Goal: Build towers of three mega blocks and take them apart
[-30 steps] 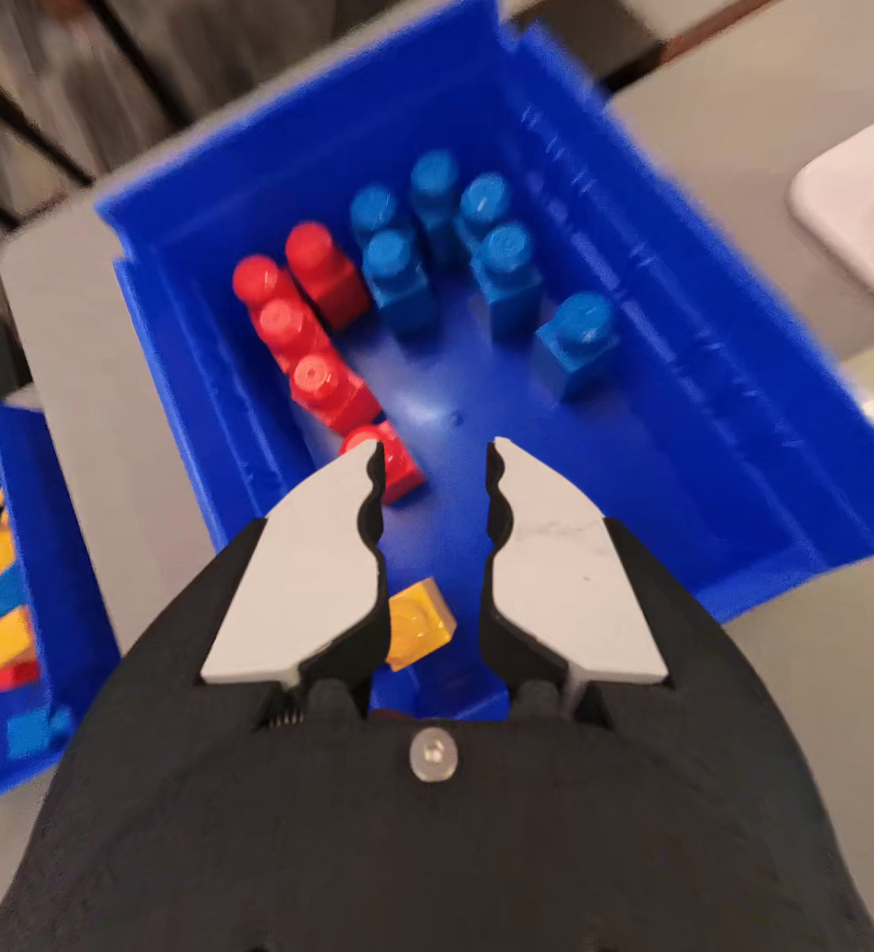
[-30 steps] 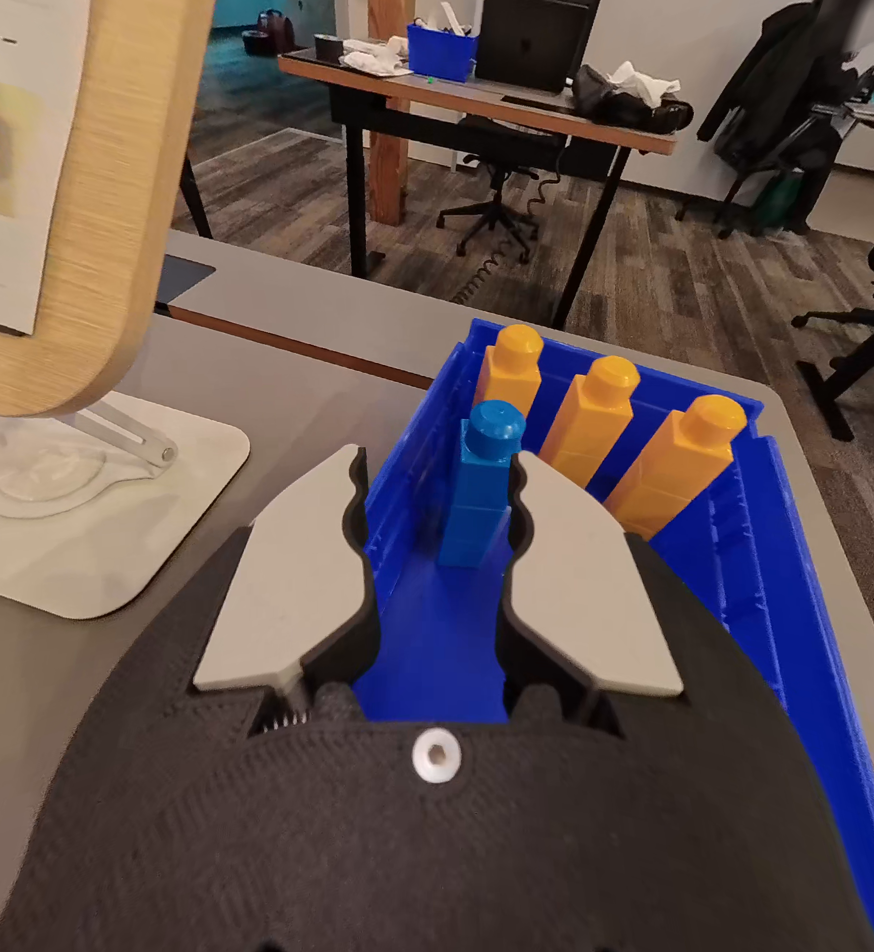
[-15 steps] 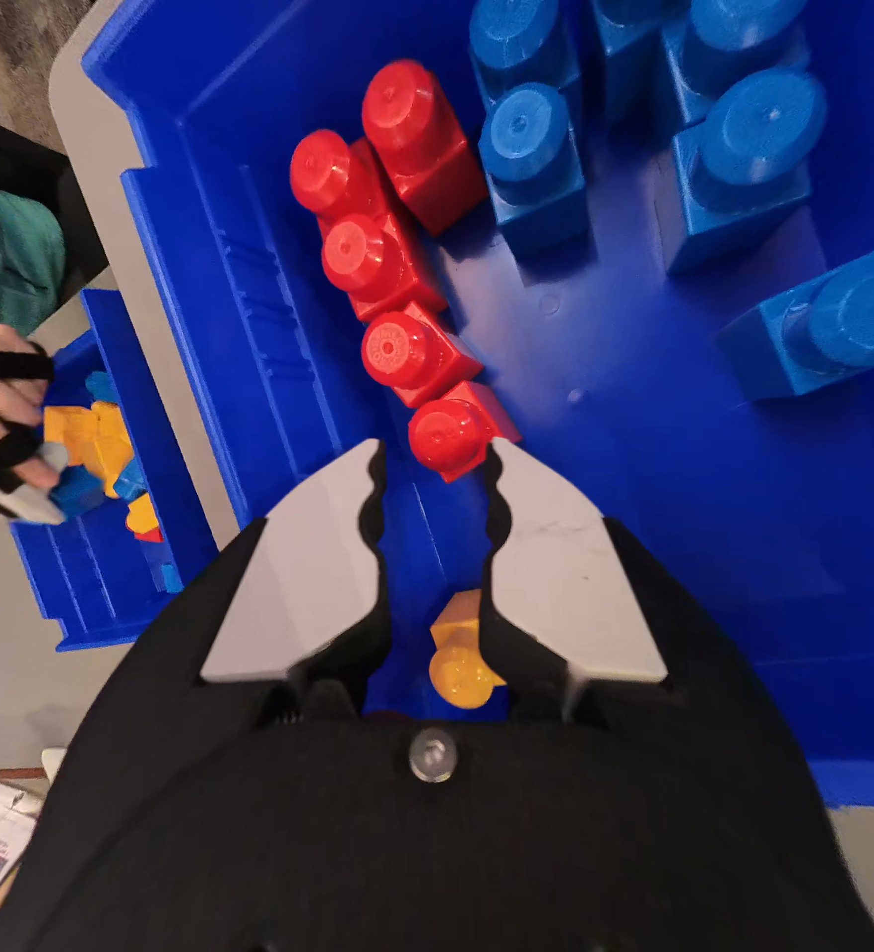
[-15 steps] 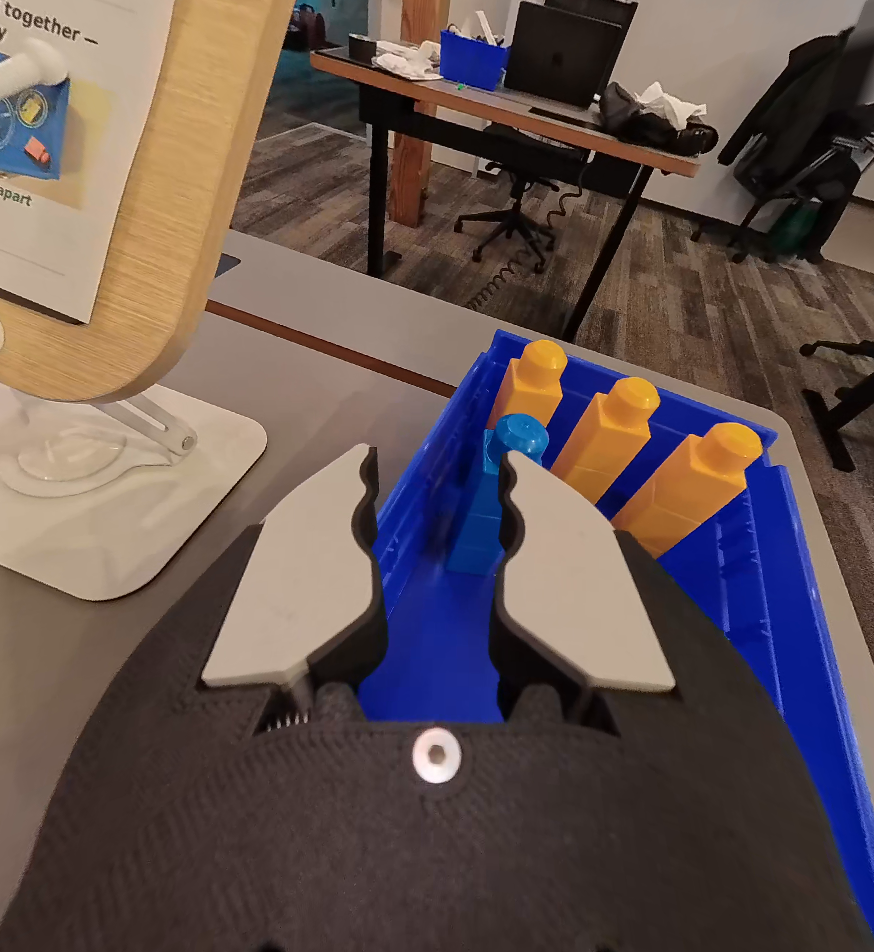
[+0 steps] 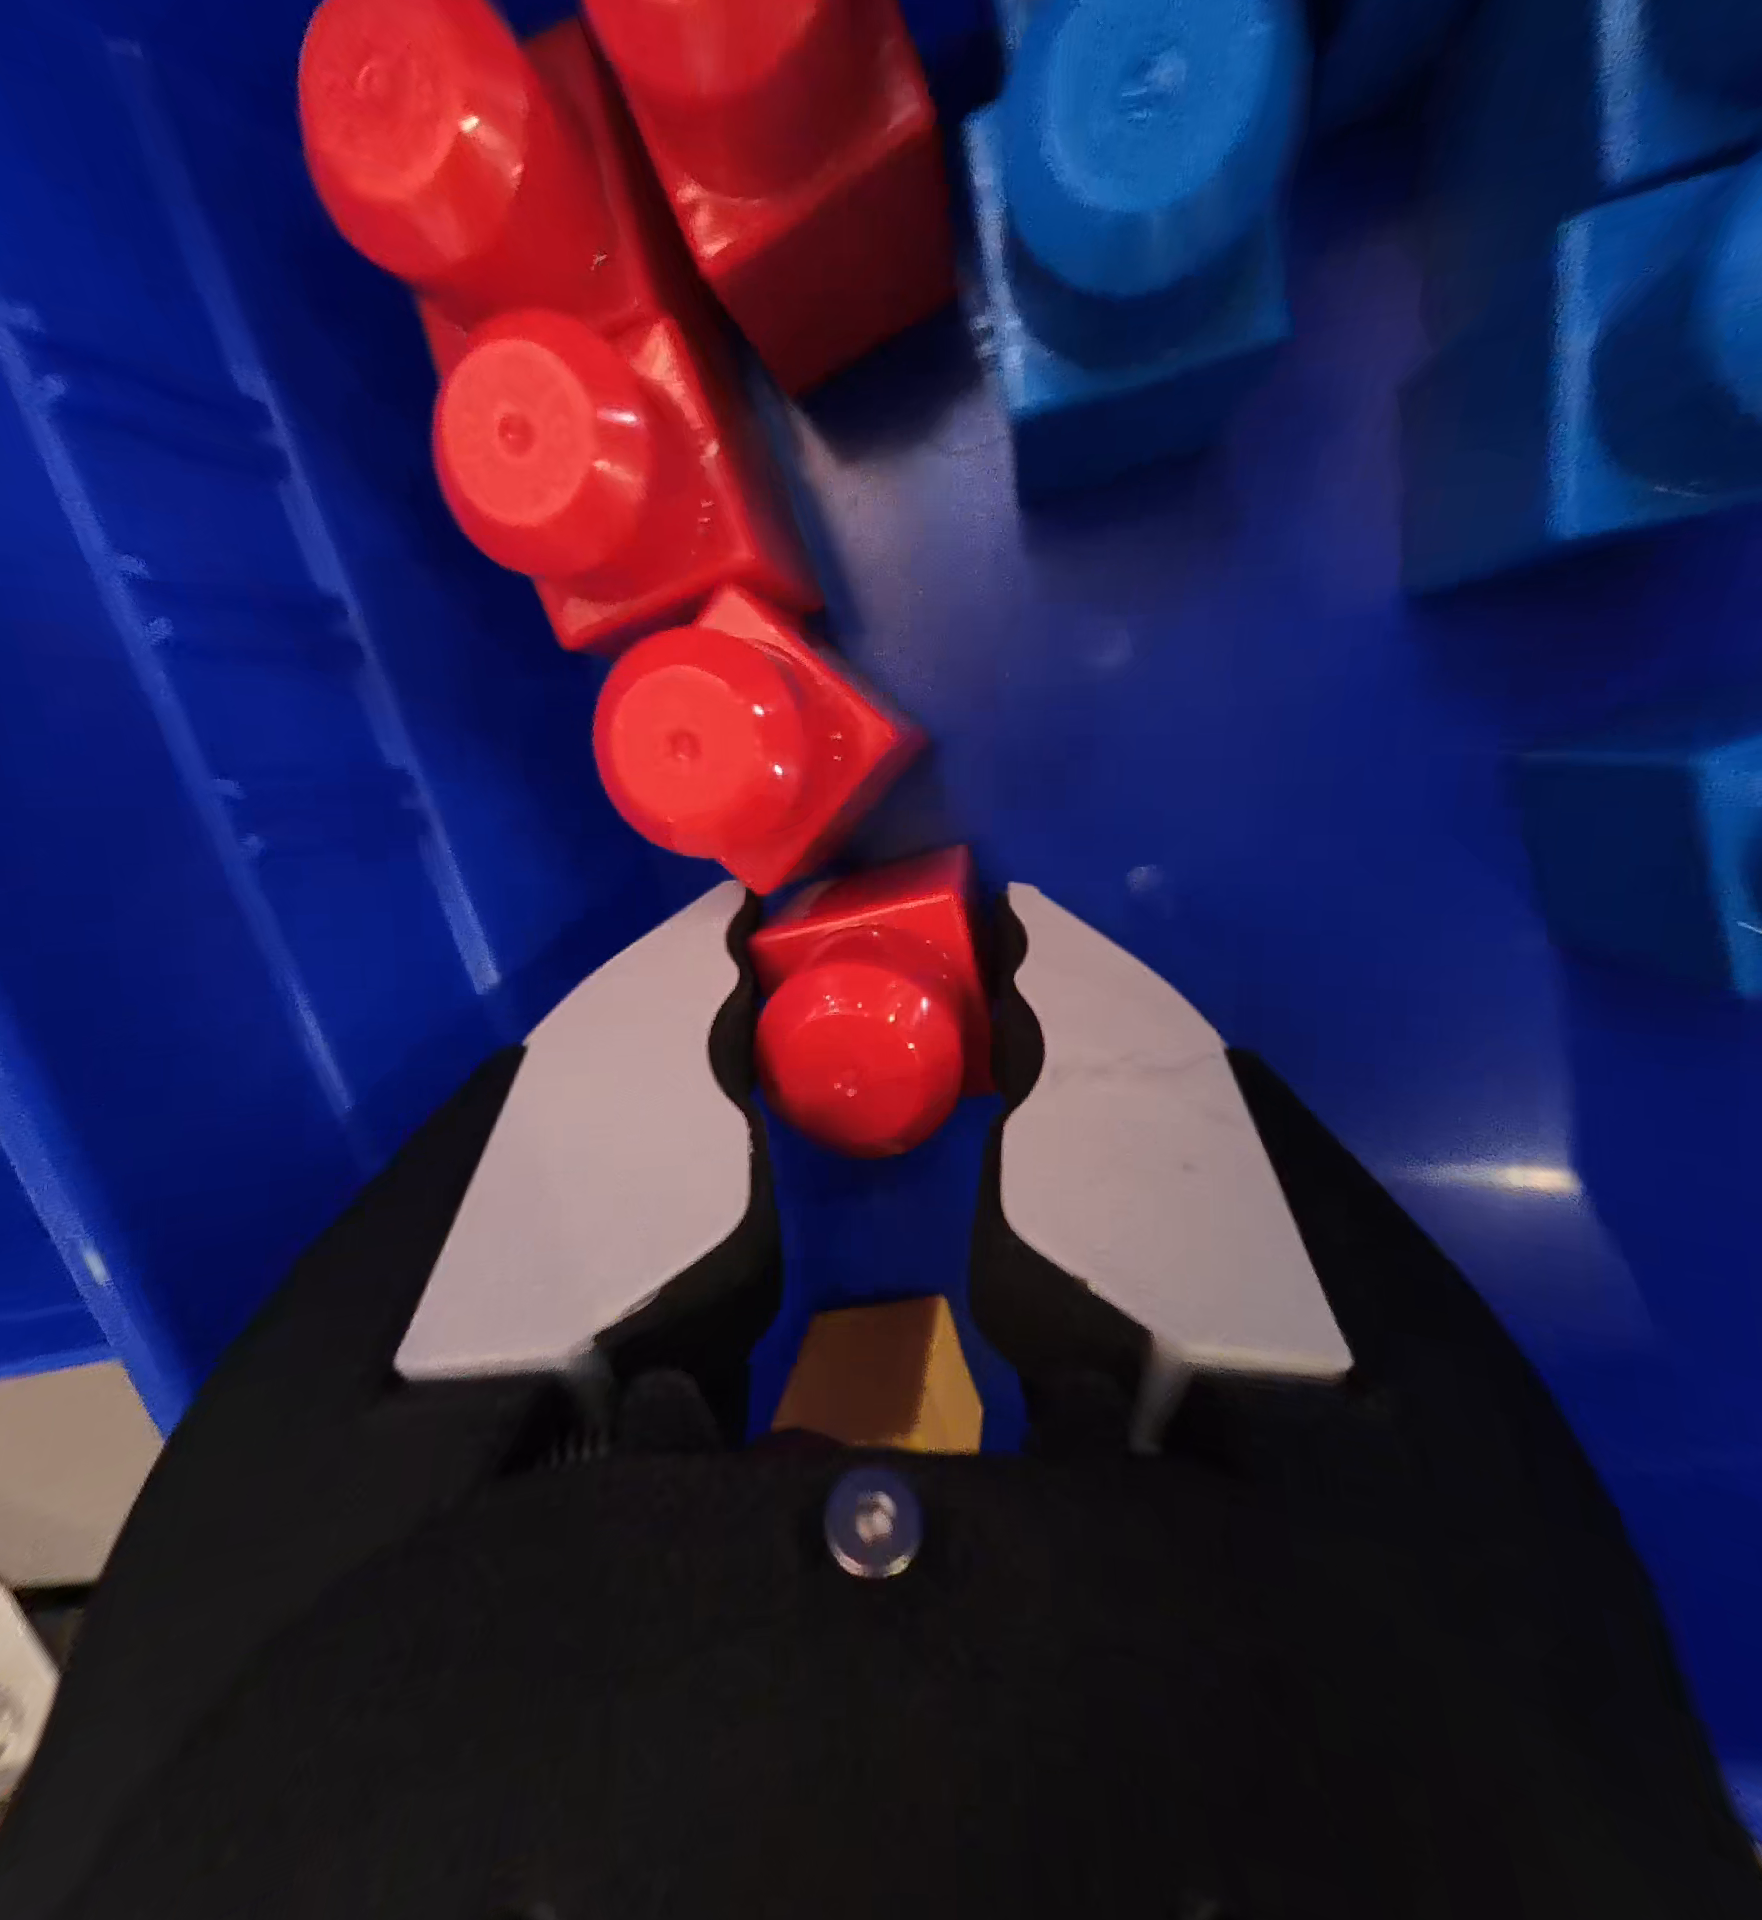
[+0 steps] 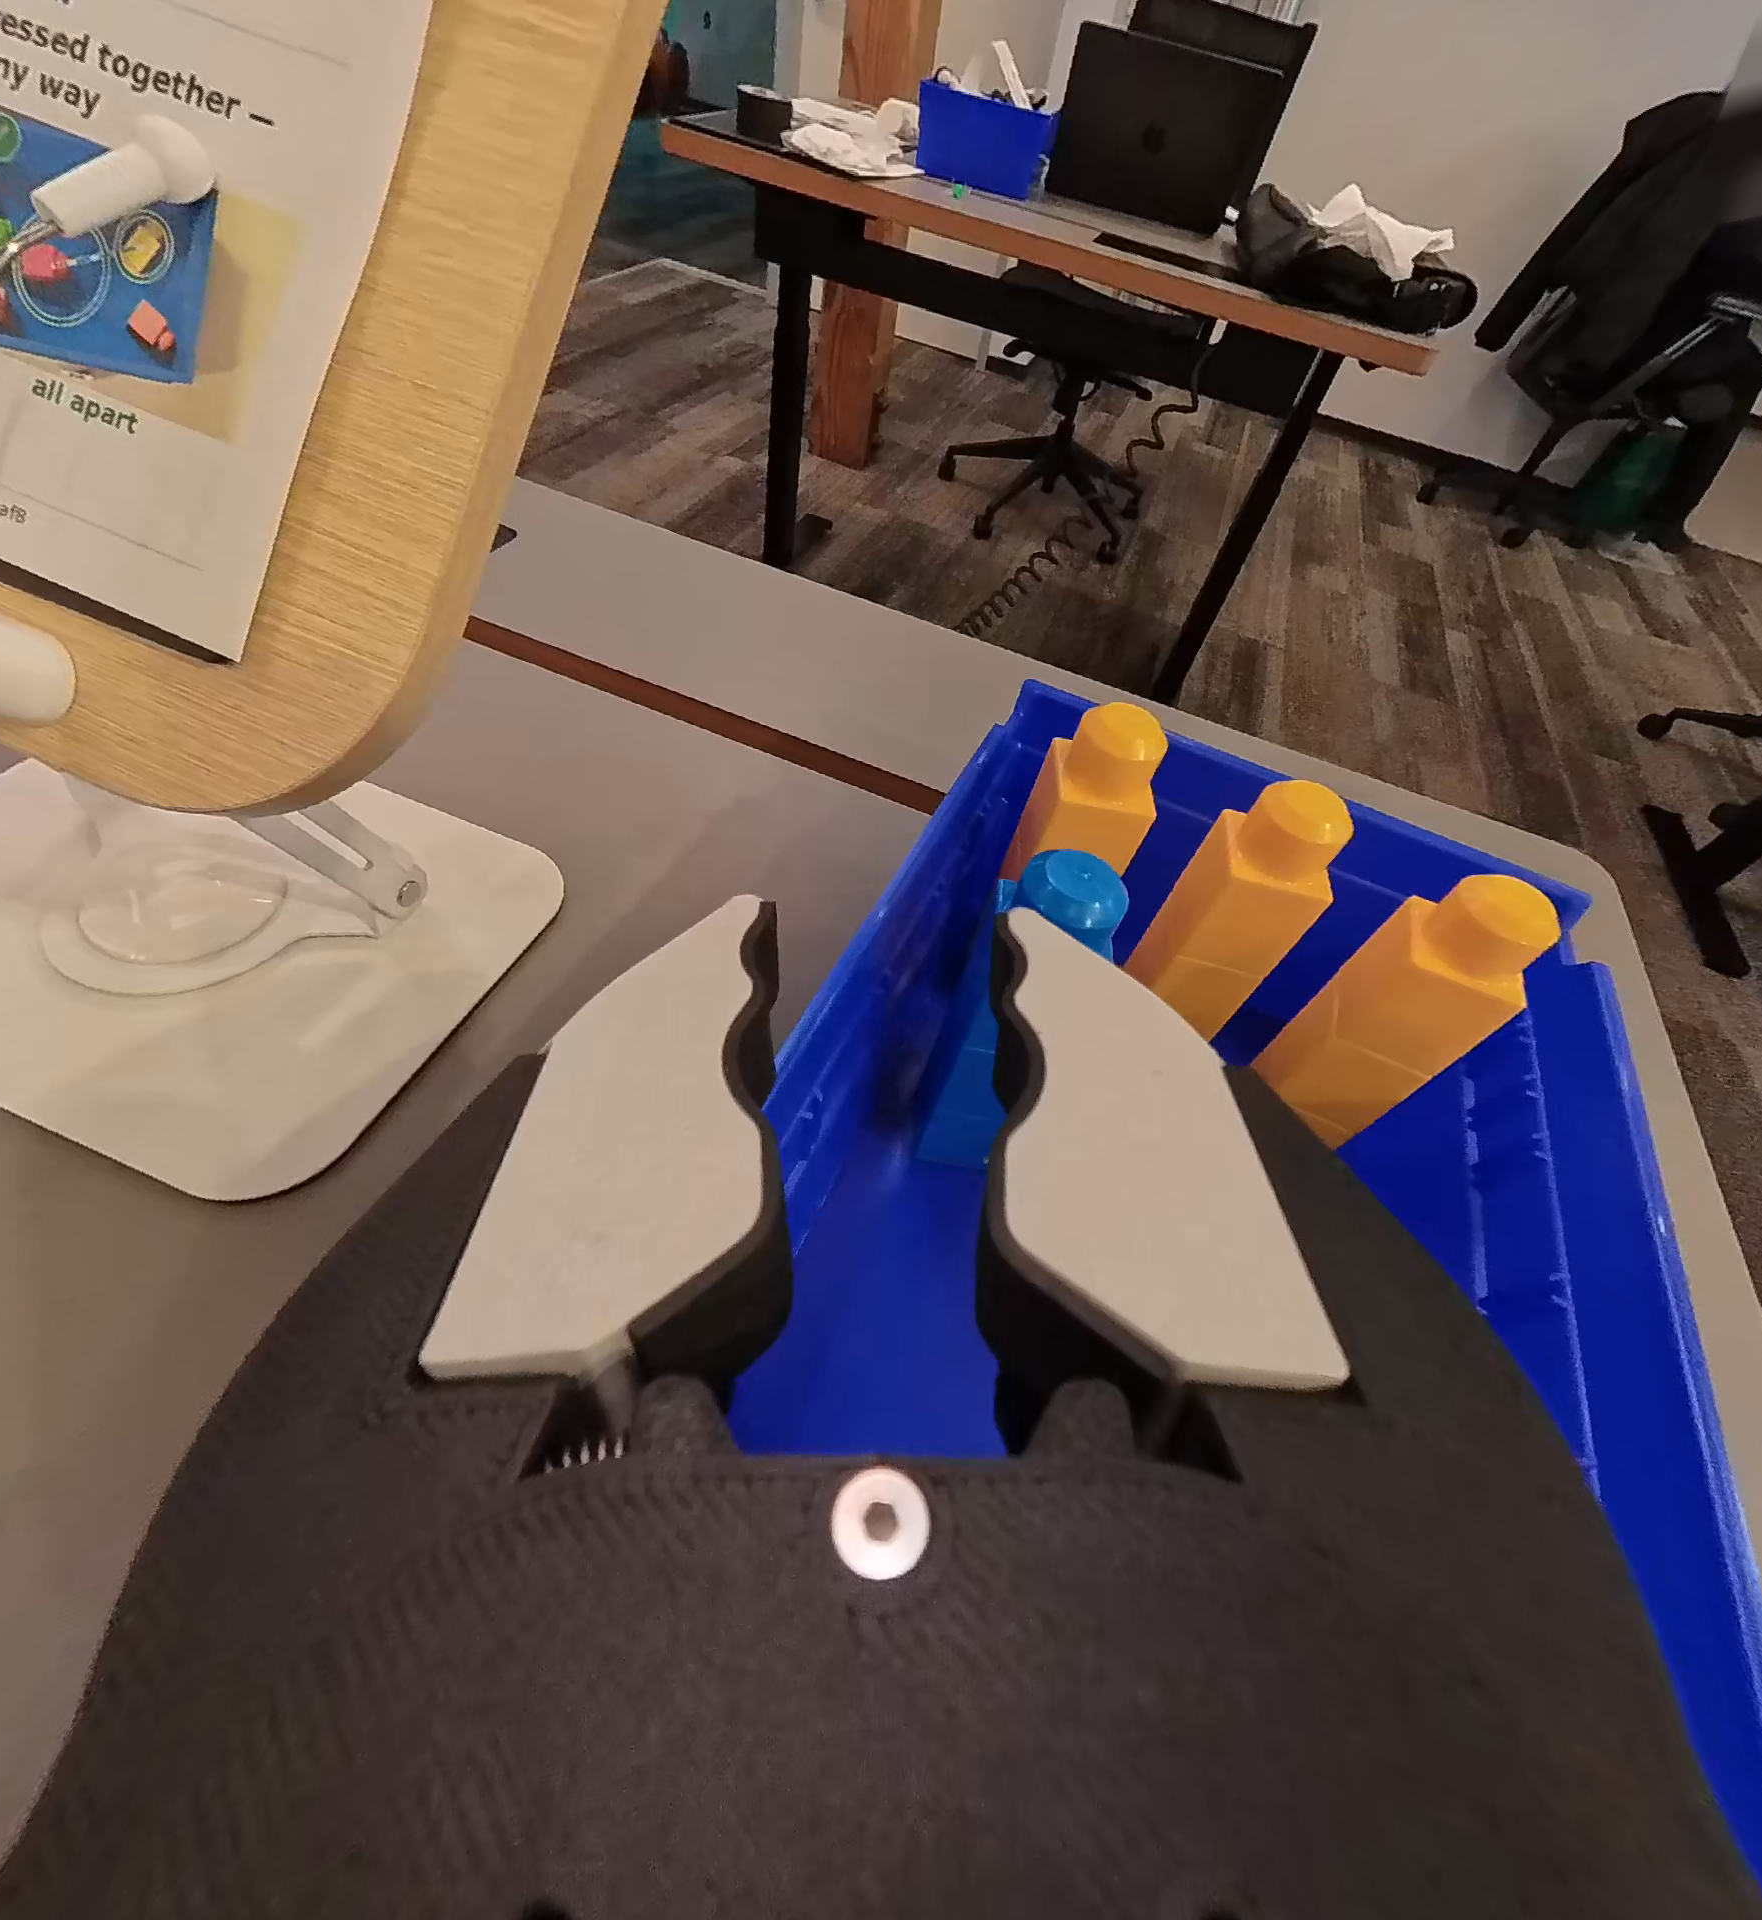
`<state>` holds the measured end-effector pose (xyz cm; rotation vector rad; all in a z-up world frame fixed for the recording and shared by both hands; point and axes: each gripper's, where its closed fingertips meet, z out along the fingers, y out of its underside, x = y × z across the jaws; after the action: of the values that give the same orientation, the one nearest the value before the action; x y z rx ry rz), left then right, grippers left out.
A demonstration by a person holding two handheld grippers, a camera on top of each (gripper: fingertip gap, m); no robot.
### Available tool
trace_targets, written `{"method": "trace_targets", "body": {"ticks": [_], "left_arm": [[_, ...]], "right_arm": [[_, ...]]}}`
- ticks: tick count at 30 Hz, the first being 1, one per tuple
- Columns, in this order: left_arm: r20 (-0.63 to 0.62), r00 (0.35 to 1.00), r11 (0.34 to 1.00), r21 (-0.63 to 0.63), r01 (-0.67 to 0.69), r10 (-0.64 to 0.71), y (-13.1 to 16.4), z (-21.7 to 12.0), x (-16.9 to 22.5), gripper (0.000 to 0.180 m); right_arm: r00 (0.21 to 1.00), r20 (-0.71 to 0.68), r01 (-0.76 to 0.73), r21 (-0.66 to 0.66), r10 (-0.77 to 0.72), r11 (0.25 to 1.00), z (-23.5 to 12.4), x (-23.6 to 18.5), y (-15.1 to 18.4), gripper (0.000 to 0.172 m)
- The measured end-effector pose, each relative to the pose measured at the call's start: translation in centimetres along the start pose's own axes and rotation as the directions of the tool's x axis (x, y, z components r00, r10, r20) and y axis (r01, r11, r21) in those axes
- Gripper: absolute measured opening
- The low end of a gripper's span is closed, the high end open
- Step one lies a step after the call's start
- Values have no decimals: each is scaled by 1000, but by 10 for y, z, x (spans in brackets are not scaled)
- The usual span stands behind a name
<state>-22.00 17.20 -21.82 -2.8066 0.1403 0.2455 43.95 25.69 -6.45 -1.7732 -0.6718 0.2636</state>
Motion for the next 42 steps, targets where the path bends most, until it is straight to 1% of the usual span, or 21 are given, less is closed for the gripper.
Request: {"method": "trace_targets", "body": {"ticks": [3,5,7,8,9,10,12,14,16,17,20,21,22,24,27,29,31,34,39,40,42], "left_arm": [[-6,998,993,101,-63,64,-4,-22,8,41],[-66,993,973,218,-78,95,-8,-47,20,41],[-151,977,939,332,-93,150,-8,-77,39,41],[-193,956,906,404,-127,220,-8,-95,53,40],[-216,937,880,449,-154,274,-5,-111,67,40],[-228,923,872,454,-182,311,3,-122,79,40],[-250,856,806,524,-274,453,15,-145,116,40],[-239,827,778,540,-323,509,24,-153,142,39],[-228,762,711,585,-390,605,34,-162,172,39],[-250,739,709,577,-405,625,40,-163,186,39],[-273,629,645,584,-493,728,58,-167,235,39],[-266,607,635,550,-542,749,65,-161,247,39],[-242,582,609,530,-591,776,70,-156,258,39],[-277,496,560,541,-628,823,83,-152,289,39],[-299,401,500,495,-711,866,100,-129,322,39],[-321,371,487,477,-732,871,106,-116,339,39],[-304,339,448,460,-766,890,113,-106,348,40],[-343,273,418,486,-768,899,123,-107,363,39],[-351,262,416,497,-761,899,123,-109,366,42],[-355,264,423,513,-747,897,123,-112,365,51],[-341,298,444,530,-723,892,120,-121,357,70]], "right_arm": [[1000,6,6,3,-6,1000,-1,-2,-2,39],[1000,9,13,3,-13,1000,-1,-3,-3,38],[1000,13,18,12,-18,1000,-2,-5,-5,38],[1000,16,19,15,-19,1000,-3,-6,-6,37],[1000,19,19,16,-19,1000,-3,-7,-6,37],[1000,21,19,18,-19,1000,-3,-7,-7,37],[1000,22,22,16,-22,1000,-2,-8,-6,37],[999,20,24,19,-25,1000,-3,-9,-7,37],[999,22,23,25,-24,999,-4,-10,-8,37],[999,24,22,28,-23,999,-4,-10,-8,37],[999,27,29,24,-30,999,-3,-14,-8,36],[999,28,35,24,-36,999,-2,-15,-8,36],[999,28,41,21,-42,999,-2,-16,-8,35],[998,31,46,16,-46,999,0,-17,-7,35],[998,34,44,15,-44,999,0,-16,-6,35],[998,35,42,16,-43,999,-1,-15,-6,35],[998,33,43,16,-44,999,-1,-14,-6,34],[998,38,42,11,-43,999,-1,-14,-5,34],[998,44,48,8,-48,999,0,-16,-4,33],[998,42,49,9,-49,999,0,-16,-4,33],[998,40,46,12,-46,999,-1,-15,-5,33]]}}
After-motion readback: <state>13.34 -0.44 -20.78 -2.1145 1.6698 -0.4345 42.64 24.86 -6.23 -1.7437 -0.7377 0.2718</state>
